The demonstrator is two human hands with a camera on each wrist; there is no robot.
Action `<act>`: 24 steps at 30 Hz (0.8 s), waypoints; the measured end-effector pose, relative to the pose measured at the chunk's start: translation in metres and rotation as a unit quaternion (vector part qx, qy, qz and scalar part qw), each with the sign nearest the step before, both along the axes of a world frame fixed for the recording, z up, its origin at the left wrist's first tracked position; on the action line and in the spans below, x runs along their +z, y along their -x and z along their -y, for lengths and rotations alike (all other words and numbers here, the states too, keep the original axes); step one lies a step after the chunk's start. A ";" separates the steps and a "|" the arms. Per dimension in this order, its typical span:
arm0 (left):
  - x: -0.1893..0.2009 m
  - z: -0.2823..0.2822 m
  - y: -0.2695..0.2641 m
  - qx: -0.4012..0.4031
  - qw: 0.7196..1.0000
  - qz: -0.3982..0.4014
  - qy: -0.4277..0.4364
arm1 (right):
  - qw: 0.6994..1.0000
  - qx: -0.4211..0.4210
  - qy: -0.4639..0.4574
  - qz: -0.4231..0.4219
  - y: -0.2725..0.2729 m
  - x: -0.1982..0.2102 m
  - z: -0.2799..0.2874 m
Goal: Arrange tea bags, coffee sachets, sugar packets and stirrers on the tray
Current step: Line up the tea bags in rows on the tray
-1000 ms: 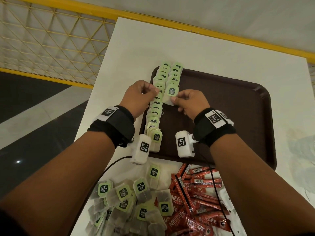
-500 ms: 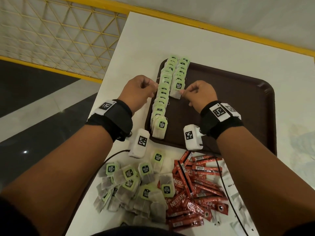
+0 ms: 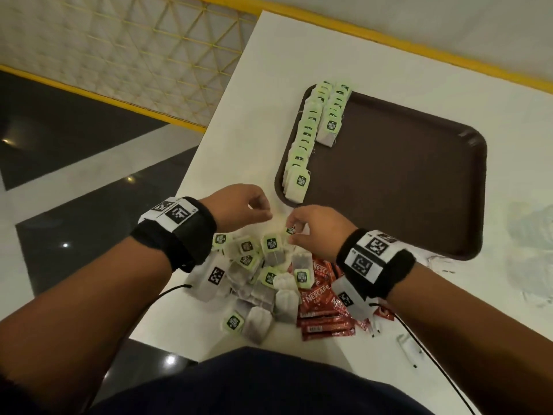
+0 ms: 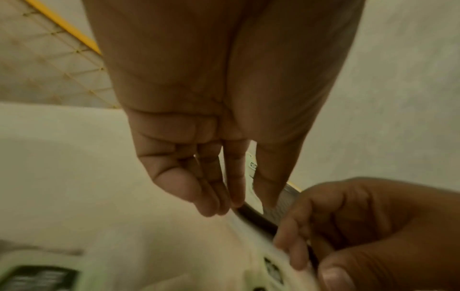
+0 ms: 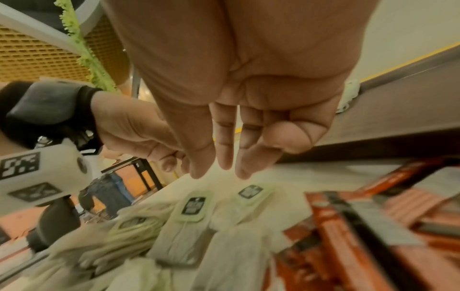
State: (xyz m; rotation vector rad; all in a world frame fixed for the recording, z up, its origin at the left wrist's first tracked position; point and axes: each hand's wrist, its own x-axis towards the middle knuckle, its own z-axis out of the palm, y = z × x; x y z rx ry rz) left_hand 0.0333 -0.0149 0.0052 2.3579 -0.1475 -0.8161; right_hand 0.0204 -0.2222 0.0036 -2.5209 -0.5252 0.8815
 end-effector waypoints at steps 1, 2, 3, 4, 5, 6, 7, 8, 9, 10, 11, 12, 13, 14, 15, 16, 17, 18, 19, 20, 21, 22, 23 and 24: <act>0.000 -0.004 0.005 -0.028 0.999 -0.004 -0.033 | 1.000 0.012 0.000 0.007 0.004 -0.001 -0.006; 0.000 -0.008 0.009 -0.051 0.997 -0.009 -0.063 | 1.000 0.022 0.002 0.015 0.007 -0.002 -0.012; -0.001 -0.011 0.013 -0.067 0.994 -0.014 -0.088 | 0.999 0.031 0.006 0.021 0.010 -0.003 -0.018; -0.002 -0.014 0.016 -0.078 0.991 -0.017 -0.106 | 0.999 0.038 0.016 0.025 0.011 -0.006 -0.023; -0.003 -0.016 0.019 -0.087 0.989 -0.020 -0.120 | 0.998 0.046 0.031 0.027 0.011 -0.008 -0.028; -0.003 -0.017 0.022 -0.093 0.987 -0.023 -0.132 | 0.997 0.056 0.048 0.030 0.011 -0.011 -0.032; -0.004 -0.018 0.025 -0.099 0.984 -0.028 -0.143 | 0.995 0.066 0.062 0.034 0.011 -0.013 -0.035; -0.004 -0.017 0.028 -0.104 0.982 -0.032 -0.154 | 0.994 0.074 0.072 0.038 0.010 -0.015 -0.037; -0.005 -0.016 0.030 -0.110 0.979 -0.036 -0.165 | 0.993 0.078 0.078 0.039 0.010 -0.016 -0.038; -0.006 -0.015 0.033 -0.116 0.977 -0.036 -0.176 | 0.993 0.079 0.081 0.040 0.010 -0.017 -0.039; -0.007 -0.013 0.035 -0.121 0.975 -0.036 -0.184 | 0.993 0.077 0.082 0.040 0.010 -0.017 -0.040; -0.010 -0.013 0.037 -0.121 0.974 -0.034 -0.187 | 0.993 0.073 0.081 0.040 0.010 -0.017 -0.040; -0.012 -0.012 0.039 -0.117 0.975 -0.033 -0.186 | 0.994 0.068 0.078 0.038 0.010 -0.017 -0.040; -0.014 -0.012 0.040 -0.109 0.977 -0.032 -0.181 | 0.995 0.061 0.071 0.032 0.010 -0.016 -0.039; -0.015 -0.012 0.042 -0.099 0.979 -0.032 -0.175 | 0.996 0.052 0.063 0.023 0.010 -0.015 -0.038; -0.016 -0.012 0.043 -0.091 0.981 -0.031 -0.168 | 0.998 0.042 0.054 0.015 0.010 -0.013 -0.037; -0.016 -0.013 0.044 -0.086 0.982 -0.032 -0.163 | 0.998 0.033 0.045 0.010 0.011 -0.011 -0.035; -0.016 -0.013 0.044 -0.084 0.983 -0.033 -0.160 | 0.999 0.026 0.037 0.009 0.012 -0.010 -0.034; -0.016 -0.013 0.045 -0.084 0.983 -0.037 -0.157 | 0.999 0.018 0.030 0.008 0.013 -0.009 -0.032; -0.016 -0.012 0.045 -0.084 0.984 -0.039 -0.154 | 1.000 0.012 0.024 0.008 0.014 -0.008 -0.031; -0.015 -0.012 0.046 -0.086 0.984 -0.041 -0.151 | 1.000 0.006 0.021 0.009 0.016 -0.007 -0.029; -0.015 -0.012 0.047 -0.089 0.984 -0.041 -0.149 | 1.000 0.000 0.018 0.009 0.017 -0.006 -0.028; -0.015 -0.011 0.048 -0.095 0.983 -0.037 -0.150 | 1.000 -0.006 0.016 0.011 0.018 -0.006 -0.027; -0.014 -0.010 0.049 -0.104 0.982 -0.030 -0.155 | 1.000 -0.012 0.013 0.013 0.018 -0.006 -0.026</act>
